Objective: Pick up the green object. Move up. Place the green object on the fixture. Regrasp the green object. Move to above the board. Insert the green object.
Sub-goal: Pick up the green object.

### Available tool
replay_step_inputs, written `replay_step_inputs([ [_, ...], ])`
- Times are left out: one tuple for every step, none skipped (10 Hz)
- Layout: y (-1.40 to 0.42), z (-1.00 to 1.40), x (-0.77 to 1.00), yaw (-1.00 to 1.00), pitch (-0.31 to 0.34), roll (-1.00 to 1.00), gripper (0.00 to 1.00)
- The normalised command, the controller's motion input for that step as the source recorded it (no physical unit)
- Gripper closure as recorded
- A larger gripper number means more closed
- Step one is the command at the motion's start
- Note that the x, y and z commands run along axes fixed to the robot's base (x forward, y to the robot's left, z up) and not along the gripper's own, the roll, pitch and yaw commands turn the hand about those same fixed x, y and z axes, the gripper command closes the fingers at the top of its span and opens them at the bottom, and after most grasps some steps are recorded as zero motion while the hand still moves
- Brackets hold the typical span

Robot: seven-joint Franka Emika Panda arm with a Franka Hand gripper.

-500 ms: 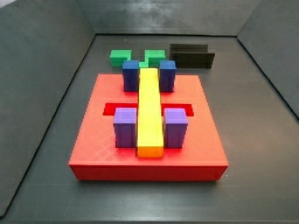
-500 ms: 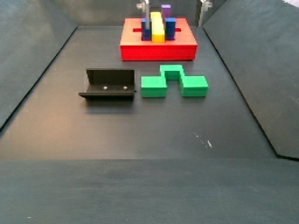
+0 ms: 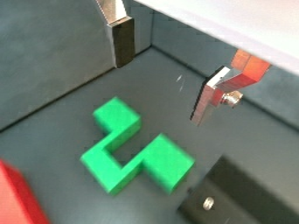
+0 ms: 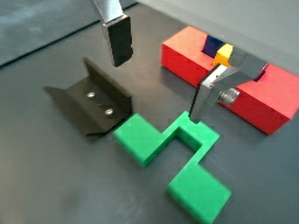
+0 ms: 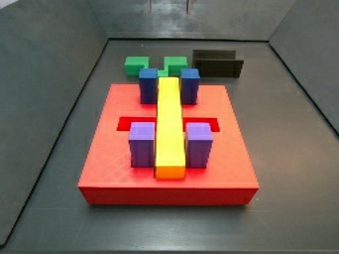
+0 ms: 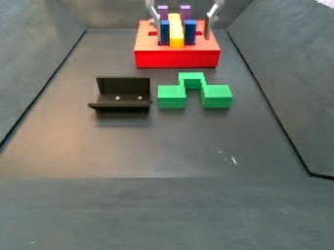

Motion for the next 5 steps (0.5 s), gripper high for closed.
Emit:
replay_step_inputs([
  [-0.45,-0.43,0.00,0.00,0.044,0.08,0.00],
  [-0.38,-0.42,-0.09,-0.04,0.033,0.02,0.00],
  [-0.29,-0.40,-0.30,-0.14,0.024,0.00,0.00],
  [-0.34,-0.39,-0.19,-0.13,0.000,0.00,0.00],
  [-0.36,-0.43,-0.07,-0.09,0.000,0.01,0.00],
])
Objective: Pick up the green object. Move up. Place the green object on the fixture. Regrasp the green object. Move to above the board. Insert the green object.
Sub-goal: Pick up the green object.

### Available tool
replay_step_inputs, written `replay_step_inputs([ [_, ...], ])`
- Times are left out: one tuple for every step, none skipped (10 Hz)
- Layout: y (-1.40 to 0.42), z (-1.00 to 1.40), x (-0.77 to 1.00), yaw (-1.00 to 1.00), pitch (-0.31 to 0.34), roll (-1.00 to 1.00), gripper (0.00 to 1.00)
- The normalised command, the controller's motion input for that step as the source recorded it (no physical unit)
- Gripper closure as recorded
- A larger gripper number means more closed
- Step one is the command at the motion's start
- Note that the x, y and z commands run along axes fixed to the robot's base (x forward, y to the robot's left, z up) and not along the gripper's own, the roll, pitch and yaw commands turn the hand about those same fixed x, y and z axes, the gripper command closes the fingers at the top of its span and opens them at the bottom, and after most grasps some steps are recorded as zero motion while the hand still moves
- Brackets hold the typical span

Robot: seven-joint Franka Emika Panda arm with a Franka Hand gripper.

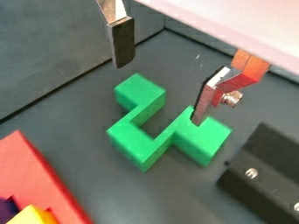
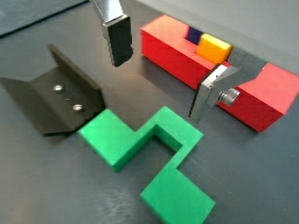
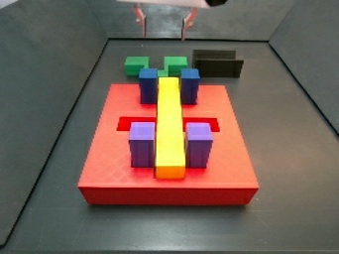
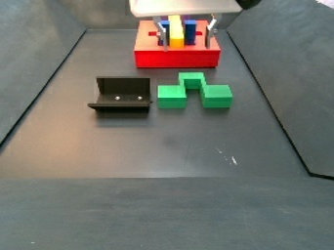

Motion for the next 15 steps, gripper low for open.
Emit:
replay_step_inputs([
  [-0.31,-0.43,0.03,0.00,-0.036,0.05,0.00],
  [-0.26,-0.47,0.09,0.03,-0.051,0.06,0.00],
  [-0.21,-0.47,0.08,0.09,-0.047,0.07,0.00],
  [-0.14,-0.46,0.01,0.13,-0.034,0.08,0.00],
  [-0.08,-0.43,0.00,0.13,0.000,0.09,0.00],
  [0.00,-0.43,0.00,0.16,0.000,0.10,0.00],
  [0.00,-0.48,-0.11,0.15,0.000,0.13,0.00],
  [0.00,-0.44,-0.23,0.08,0.000,0.10,0.00],
  [0.00,-0.38,-0.09,0.12,-0.014,0.04,0.00],
  [0.00,-0.33,0.00,0.19,-0.034,0.02,0.00],
  [0.00,-0.30,0.00,0.20,-0.039,0.00,0.00],
  [0.00,-0.31,0.00,0.19,-0.043,0.01,0.00],
  [0.00,-0.27,-0.01,0.14,-0.034,0.02,0.00],
  [0.00,-0.25,-0.09,0.07,-0.021,0.00,0.00],
  [0.00,-0.20,-0.12,0.03,-0.023,0.00,0.00],
])
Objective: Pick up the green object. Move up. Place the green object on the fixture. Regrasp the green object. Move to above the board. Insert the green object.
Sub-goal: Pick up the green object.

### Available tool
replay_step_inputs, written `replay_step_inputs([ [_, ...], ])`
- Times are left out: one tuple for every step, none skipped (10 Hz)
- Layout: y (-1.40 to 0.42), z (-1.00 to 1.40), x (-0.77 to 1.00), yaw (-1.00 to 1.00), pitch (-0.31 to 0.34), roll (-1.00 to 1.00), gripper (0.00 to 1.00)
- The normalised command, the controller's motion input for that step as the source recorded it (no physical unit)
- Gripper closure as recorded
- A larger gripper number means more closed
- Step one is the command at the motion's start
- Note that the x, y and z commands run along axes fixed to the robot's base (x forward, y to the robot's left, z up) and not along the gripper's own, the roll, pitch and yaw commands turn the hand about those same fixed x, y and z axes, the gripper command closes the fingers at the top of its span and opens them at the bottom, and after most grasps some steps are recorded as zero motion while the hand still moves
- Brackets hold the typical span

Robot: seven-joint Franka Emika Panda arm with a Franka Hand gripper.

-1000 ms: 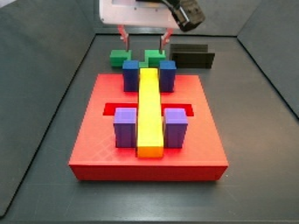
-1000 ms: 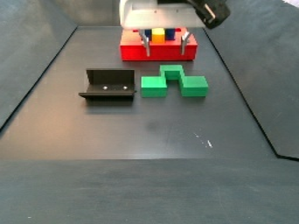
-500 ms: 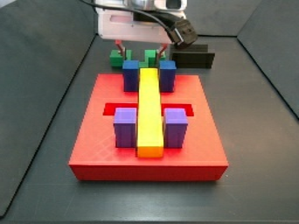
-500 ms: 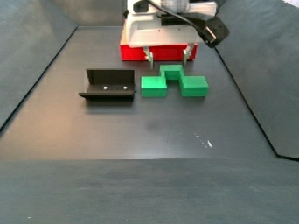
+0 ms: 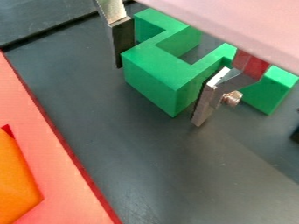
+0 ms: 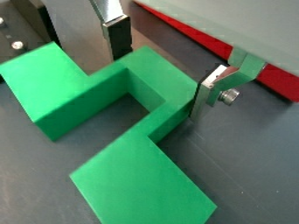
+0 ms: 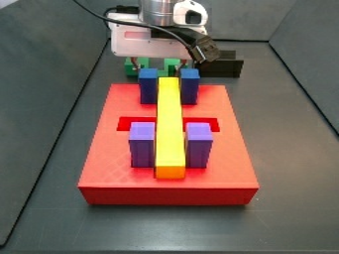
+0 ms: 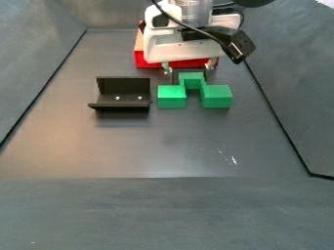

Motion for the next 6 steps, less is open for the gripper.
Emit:
replay_step_inputs([
  [0.05,-0.03,-0.09,0.00,-0.009,0.00,0.00],
  [0.09,0.00,-0.02,0.00,0.000,-0.02,0.00],
  [-0.01,0.00,0.00,0.00,0.000,0.01,0.00],
  [-0.01,0.00,0.00,0.00,0.000,0.01,0.00],
  [0.00,0.00,0.00,0.00,0.000,0.03,0.00],
  [0.00,0.00,0.00,0.00,0.000,0.01,0.00],
])
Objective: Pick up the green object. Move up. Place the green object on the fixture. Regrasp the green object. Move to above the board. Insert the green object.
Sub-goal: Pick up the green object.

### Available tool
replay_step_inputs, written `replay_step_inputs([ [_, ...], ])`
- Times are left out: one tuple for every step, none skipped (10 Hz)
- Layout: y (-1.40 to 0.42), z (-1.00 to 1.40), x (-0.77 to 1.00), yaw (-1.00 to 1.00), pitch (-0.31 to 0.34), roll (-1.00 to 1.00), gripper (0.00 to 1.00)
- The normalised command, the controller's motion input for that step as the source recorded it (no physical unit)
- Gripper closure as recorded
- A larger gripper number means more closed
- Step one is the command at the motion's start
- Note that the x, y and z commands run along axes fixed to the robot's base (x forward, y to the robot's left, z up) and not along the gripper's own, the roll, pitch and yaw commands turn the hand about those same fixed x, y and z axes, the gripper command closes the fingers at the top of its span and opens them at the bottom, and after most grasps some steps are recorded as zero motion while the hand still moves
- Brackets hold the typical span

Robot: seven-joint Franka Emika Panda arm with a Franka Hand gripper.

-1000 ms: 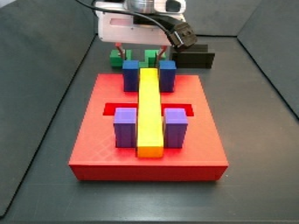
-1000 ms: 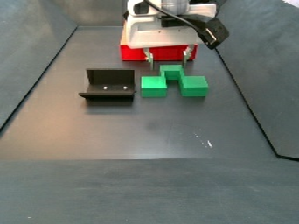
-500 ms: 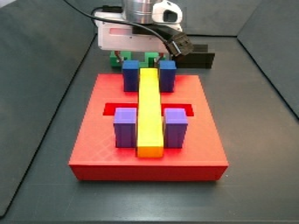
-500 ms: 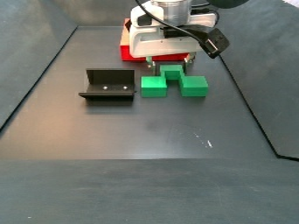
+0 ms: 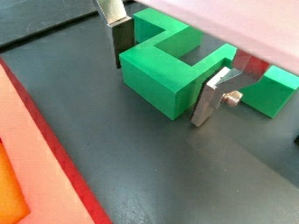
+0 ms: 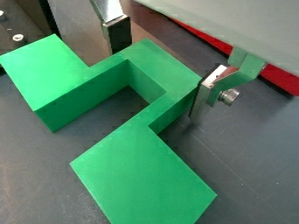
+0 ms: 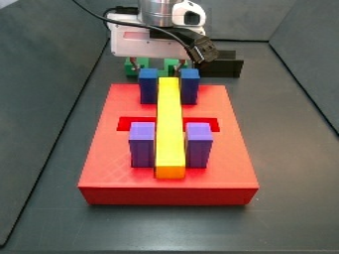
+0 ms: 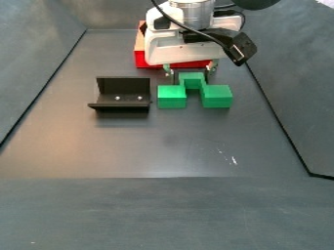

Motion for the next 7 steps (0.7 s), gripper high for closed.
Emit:
replay_step_inputs([
  [0.00,0.00,0.00,0.00,0.000,0.00,1.00],
  [0.00,0.00,0.00,0.00,0.000,0.00,1.00],
  [0.00,0.00,0.00,0.00,0.000,0.00,1.00],
  [0.00,0.00,0.00,0.00,0.000,0.00,1.00],
  [0.00,0.00,0.00,0.00,0.000,0.00,1.00],
  [0.00,0.00,0.00,0.00,0.000,0.00,1.00],
  [0.00,0.00,0.00,0.00,0.000,0.00,1.00],
])
